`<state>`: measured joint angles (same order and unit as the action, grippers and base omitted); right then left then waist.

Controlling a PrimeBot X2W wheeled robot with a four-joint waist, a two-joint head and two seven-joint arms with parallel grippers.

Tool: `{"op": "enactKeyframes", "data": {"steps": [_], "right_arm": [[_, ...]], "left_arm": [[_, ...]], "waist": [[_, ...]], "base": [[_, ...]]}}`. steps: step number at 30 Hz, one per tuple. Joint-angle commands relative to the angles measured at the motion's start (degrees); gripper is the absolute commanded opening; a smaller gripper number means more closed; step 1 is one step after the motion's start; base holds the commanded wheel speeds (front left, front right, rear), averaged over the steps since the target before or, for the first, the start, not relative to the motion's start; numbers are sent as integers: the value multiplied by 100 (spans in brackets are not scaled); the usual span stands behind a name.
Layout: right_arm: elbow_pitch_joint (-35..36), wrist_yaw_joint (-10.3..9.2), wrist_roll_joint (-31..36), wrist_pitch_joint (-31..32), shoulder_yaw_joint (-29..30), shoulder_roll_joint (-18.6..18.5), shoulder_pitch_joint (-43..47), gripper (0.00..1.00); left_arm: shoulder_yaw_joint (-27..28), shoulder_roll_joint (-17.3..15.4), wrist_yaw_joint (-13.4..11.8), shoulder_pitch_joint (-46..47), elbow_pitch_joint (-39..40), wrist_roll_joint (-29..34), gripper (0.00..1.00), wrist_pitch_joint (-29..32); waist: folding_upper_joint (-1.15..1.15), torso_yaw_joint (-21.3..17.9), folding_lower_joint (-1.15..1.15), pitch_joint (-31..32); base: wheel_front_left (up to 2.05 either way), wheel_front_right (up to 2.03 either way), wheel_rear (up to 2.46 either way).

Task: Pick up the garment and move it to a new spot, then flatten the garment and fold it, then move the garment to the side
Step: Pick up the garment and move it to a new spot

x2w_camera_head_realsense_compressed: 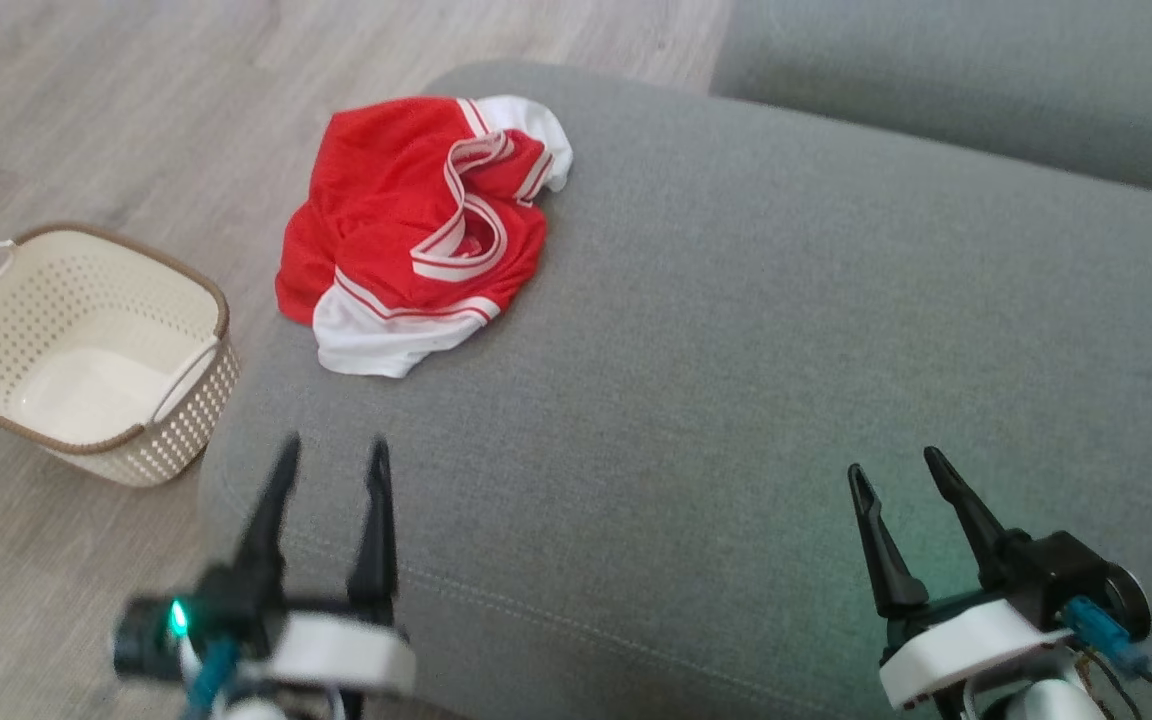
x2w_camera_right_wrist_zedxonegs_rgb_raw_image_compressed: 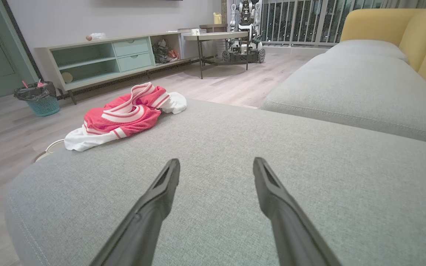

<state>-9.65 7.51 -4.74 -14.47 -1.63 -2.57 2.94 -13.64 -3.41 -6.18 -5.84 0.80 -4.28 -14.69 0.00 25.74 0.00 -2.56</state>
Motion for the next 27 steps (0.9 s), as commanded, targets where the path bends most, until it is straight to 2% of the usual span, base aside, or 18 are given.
{"op": "enactKeyframes", "data": {"steps": [1, 2, 6, 11, 17, 21, 27], "right_arm": [[197, -2, 105, -52, -121, -31, -250, 100], [197, -2, 105, -52, -121, -31, -250, 100], [244, -2, 339, -52, -73, -31, -413, 100], [301, -2, 631, -52, -67, -31, -689, 100], [439, -2, 845, -52, 66, -234, -1056, 100], [560, -2, 903, -52, 126, -438, -1253, 100], [662, -2, 941, -52, 107, -758, -1546, 100]], "left_arm": [[304, -18, 96, 667, 252, 1, 100, -31], [304, -18, 96, 667, 252, 1, 100, -31], [607, -206, 437, 1639, 66, -101, 100, -31], [1024, -479, 736, 2874, -852, -387, 100, 10], [1038, -740, 1215, 4244, -2143, -1045, 100, 989], [850, -859, 1333, 4965, -2914, -1480, 100, 1618], [568, -914, 1363, 5597, -3966, -1943, 100, 1984]], "waist": [[0, -62, 0, -177], [0, -62, 0, -177], [0, -202, 0, -569], [0, -449, 0, -1134], [0, -626, 0, -1867], [0, -670, 0, -2295], [0, -753, 0, -2729]], "base": [[0, 0, 0], [0, 0, 0], [0, 0, 0], [0, 0, 0], [0, 0, 0], [0, 0, 0], [0, 0, 0]]}}
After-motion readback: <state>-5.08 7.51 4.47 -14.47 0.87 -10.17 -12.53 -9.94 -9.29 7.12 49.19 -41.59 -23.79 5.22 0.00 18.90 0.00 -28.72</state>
